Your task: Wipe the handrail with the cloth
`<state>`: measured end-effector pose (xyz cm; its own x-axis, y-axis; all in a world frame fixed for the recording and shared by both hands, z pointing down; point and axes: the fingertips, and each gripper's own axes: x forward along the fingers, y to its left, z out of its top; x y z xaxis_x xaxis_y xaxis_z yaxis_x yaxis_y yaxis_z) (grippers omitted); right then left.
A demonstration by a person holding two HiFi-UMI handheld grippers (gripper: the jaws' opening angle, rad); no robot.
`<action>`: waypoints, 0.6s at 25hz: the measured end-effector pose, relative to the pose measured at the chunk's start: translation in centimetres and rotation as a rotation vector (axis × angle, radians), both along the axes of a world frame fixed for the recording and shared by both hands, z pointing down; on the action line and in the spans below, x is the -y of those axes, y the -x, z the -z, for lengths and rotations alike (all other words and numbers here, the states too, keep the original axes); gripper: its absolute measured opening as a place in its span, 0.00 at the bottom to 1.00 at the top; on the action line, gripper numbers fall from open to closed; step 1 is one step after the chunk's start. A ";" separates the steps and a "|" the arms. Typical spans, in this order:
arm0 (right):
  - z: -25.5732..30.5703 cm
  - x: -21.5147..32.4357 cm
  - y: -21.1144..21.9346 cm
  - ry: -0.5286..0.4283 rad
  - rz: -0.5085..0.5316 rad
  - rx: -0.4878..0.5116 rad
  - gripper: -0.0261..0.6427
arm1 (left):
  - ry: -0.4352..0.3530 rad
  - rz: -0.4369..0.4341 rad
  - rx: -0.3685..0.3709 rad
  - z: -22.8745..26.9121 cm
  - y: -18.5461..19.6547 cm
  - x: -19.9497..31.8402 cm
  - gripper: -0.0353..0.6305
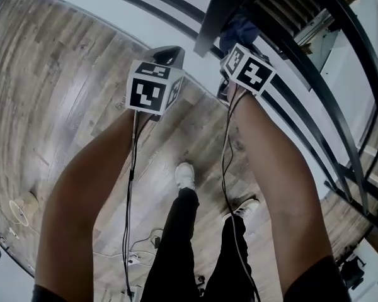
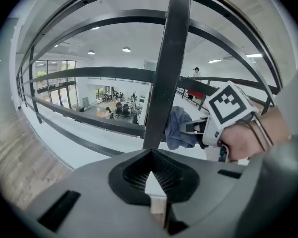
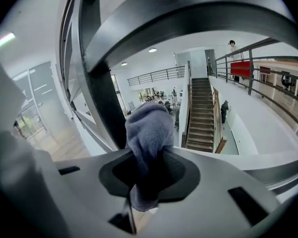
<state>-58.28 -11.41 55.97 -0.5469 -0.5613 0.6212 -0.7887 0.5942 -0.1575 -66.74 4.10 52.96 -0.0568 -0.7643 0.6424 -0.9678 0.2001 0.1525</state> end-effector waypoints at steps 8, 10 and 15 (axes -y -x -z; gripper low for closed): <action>-1.5 0.1 -5.6 0.008 -0.070 -0.010 0.15 | -0.001 -0.011 0.020 -0.9 -3.0 0.5 0.06; -1.7 0.5 -7.8 0.014 -0.095 0.000 0.15 | -0.009 0.001 0.010 -1.1 -4.2 1.3 0.06; -1.9 2.5 -16.2 0.023 -0.186 0.000 0.15 | -0.001 -0.084 0.010 -1.4 -9.5 4.0 0.06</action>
<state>-42.04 -13.96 57.88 -0.4350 -0.6387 0.6346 -0.8848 0.4340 -0.1697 -57.26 0.07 54.39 0.0009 -0.7672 0.6414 -0.9826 0.1184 0.1431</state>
